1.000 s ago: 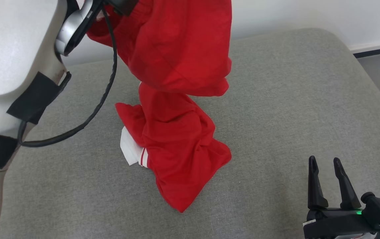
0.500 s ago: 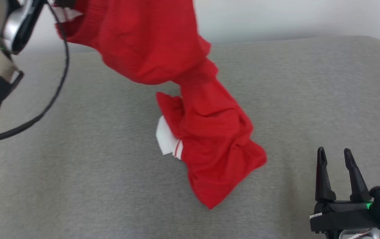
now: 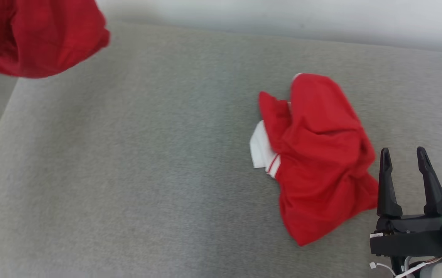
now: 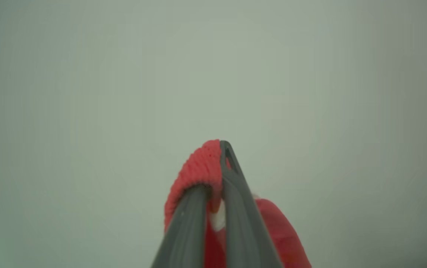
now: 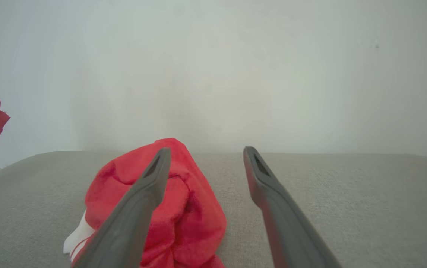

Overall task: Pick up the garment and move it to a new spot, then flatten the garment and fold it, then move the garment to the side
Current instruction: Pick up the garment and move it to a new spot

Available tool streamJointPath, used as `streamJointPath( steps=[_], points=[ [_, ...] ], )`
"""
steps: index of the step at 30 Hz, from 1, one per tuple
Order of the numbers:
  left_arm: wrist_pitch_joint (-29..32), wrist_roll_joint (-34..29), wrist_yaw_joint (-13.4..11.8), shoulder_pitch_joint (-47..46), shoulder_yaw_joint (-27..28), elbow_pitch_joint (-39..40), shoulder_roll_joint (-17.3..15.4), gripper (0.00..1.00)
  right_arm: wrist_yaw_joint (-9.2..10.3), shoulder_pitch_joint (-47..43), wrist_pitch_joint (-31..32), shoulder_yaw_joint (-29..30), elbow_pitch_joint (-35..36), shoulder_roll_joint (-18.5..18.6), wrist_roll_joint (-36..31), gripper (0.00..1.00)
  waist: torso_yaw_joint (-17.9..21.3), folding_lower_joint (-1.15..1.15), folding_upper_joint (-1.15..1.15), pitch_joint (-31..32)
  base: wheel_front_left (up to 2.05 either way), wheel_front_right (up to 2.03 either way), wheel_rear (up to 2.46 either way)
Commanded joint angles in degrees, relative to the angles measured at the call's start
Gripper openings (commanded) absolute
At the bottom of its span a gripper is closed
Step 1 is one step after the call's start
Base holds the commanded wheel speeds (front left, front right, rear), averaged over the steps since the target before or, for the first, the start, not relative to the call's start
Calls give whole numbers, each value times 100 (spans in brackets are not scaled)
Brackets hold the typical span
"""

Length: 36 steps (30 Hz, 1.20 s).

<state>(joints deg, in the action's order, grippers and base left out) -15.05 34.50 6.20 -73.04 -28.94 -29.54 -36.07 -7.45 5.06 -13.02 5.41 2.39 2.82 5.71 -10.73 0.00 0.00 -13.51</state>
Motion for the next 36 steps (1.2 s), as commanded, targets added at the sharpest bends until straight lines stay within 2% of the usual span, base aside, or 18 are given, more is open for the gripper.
streamJointPath(
  steps=[1, 9, 14, 19, 30, 36],
  points=[
    [-17, -79, -19, 182, 150, 8, -46, 0, -8, 47, 73, -47, 103, 12, -96, 100, -592, 0, 0, -316, 0, 0, 0],
    [-18, -268, 18, 751, 824, -131, -189, 0, -8, 76, 374, -89, 455, 14, -272, 100, -1062, 0, 0, -423, 0, 0, 0],
    [-18, -382, 65, 876, 1024, -212, -251, 0, -8, 86, 477, -133, 610, 14, -330, 100, -1084, 0, 0, -492, 0, 0, 0],
    [-18, -513, 105, 843, 1170, -333, -305, 0, -8, 94, 588, -183, 791, 14, -432, 100, -945, 0, 0, -604, 0, 0, 0],
    [-19, -473, 123, 248, 695, -724, -441, 0, -8, 9, 885, -159, 1285, 12, -646, 100, -526, 0, 0, -1050, 0, 0, 0],
    [-19, -177, 122, 305, 541, -973, -222, 0, -8, 10, 1038, -139, 1613, 12, -777, 100, -396, 0, 0, -1348, 0, 0, 0]
  ],
)
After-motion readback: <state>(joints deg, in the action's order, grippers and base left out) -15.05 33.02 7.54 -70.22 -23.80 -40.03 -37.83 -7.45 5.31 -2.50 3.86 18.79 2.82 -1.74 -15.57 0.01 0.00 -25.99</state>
